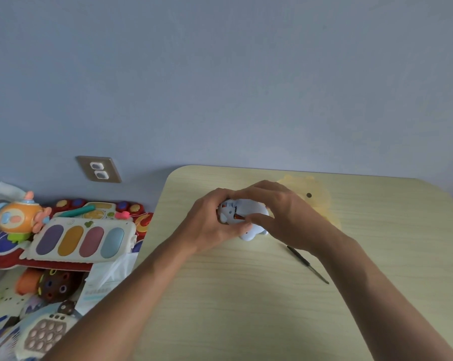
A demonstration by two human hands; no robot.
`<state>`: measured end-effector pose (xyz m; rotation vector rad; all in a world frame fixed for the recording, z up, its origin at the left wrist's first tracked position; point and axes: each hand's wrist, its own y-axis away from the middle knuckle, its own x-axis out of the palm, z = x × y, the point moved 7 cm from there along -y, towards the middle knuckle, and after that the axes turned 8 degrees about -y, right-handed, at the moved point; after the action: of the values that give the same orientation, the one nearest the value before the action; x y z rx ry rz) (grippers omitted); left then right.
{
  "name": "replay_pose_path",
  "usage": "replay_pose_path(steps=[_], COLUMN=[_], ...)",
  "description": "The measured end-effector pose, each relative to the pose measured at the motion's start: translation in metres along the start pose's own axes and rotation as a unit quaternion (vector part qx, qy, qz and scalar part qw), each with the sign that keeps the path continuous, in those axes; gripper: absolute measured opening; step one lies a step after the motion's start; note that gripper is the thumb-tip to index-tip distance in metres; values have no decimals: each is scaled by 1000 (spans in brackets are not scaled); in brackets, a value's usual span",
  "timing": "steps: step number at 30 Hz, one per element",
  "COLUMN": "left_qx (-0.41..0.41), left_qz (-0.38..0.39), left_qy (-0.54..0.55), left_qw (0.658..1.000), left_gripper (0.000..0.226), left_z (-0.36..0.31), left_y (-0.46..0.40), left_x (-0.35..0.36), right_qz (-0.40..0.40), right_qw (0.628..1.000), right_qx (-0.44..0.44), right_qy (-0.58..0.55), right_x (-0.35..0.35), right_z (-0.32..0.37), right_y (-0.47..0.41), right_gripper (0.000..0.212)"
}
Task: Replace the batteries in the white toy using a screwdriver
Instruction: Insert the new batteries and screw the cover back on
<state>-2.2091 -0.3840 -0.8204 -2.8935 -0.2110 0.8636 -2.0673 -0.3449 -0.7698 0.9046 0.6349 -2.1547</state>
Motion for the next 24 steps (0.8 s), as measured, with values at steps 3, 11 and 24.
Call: replay_pose_path(steps=[3,11,24], left_qx=[0,-18,5], left_qz=[-1,9,3], left_qy=[-4,-2,14], left_qw=[1000,1000,1000], left_gripper=[52,53,53], left_z=[1,6,2], left_y=[0,-3,-1], left_x=[0,0,-3], right_qz=[32,20,20], right_qw=[999,1000,997], right_qx=[8,-1,-45], right_qy=[12,24,56], right_x=[4,-1,5], right_z=[-1,2,3], right_y=[-3,-3,1], right_gripper=[50,46,38])
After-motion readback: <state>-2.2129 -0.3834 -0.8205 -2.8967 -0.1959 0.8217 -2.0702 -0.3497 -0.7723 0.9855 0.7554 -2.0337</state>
